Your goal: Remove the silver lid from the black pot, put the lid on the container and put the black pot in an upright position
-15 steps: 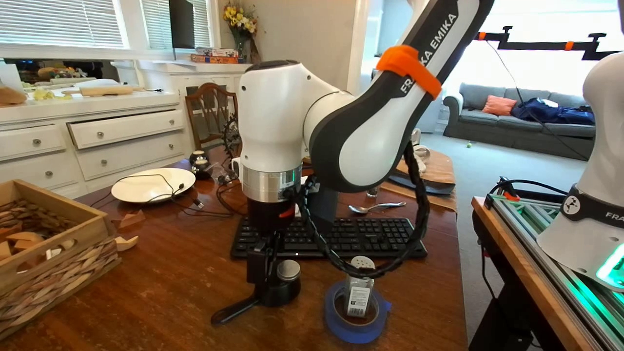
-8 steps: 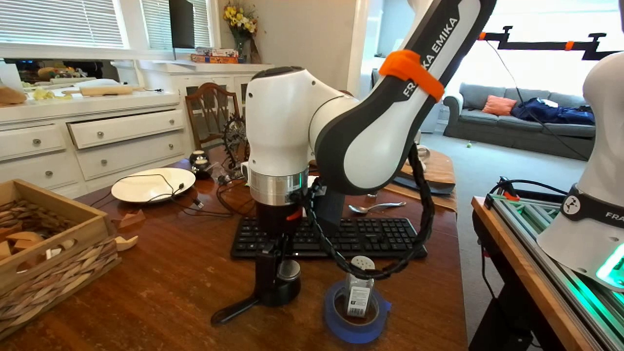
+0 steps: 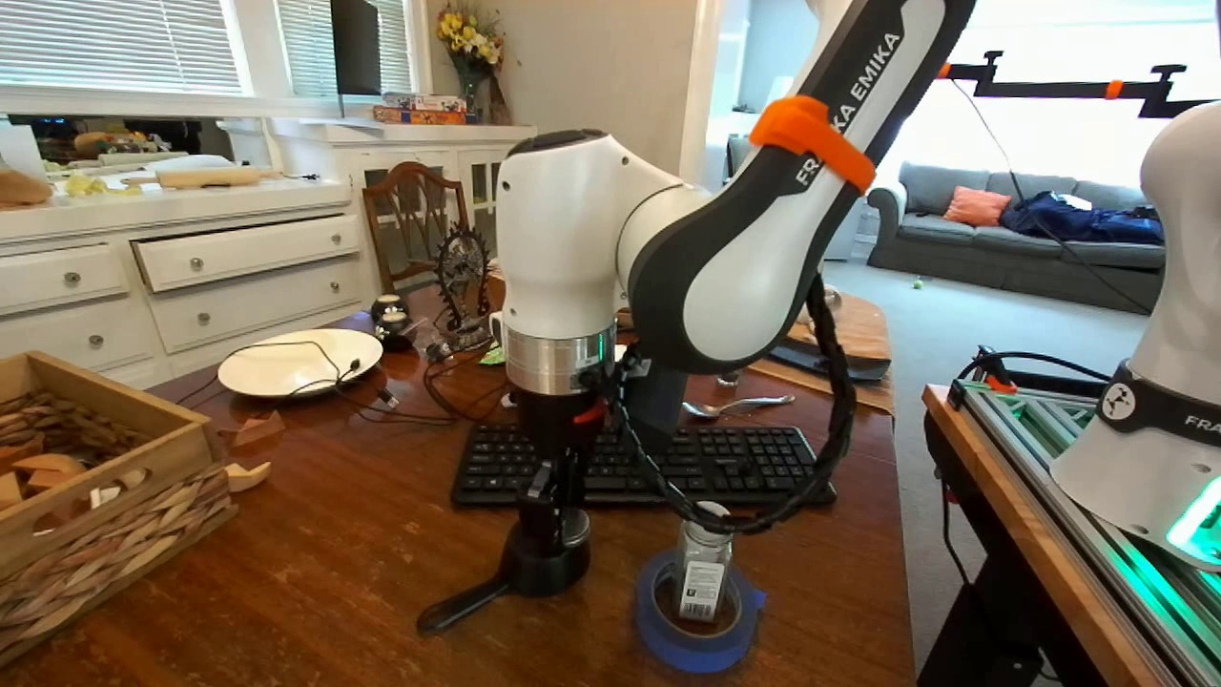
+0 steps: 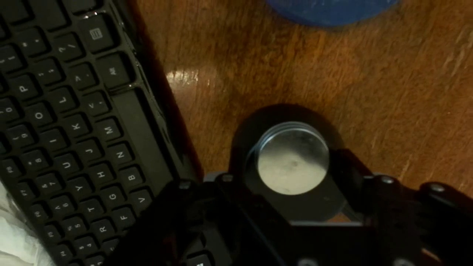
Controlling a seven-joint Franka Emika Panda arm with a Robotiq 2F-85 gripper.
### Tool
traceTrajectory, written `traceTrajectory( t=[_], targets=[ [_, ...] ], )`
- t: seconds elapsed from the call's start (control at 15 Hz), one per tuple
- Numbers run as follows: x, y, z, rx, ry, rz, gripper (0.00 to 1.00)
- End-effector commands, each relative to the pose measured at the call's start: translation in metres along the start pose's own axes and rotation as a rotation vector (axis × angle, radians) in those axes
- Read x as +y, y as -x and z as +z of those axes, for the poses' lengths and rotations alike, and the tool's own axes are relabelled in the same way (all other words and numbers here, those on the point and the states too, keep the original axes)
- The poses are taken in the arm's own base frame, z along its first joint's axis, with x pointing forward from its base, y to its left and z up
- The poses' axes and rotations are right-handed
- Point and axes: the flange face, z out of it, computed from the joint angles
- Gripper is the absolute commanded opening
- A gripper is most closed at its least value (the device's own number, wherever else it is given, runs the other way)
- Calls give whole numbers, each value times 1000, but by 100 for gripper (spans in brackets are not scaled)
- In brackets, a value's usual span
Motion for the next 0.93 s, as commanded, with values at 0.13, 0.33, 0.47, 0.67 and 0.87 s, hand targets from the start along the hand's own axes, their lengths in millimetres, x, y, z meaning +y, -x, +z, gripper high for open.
traceTrajectory(
  t=[0.13,0.33,0.47,0.67,0.87],
  targets=[
    [-3,14,-6,4,-7,19,22],
    [-5,17,-10,-2,-5,10,22],
    [-6,25,-26,-6,-9,-21,22],
    [2,40,-65,14,-23,-85,22],
    [17,52,-93,-4,-20,-156,22]
  ],
)
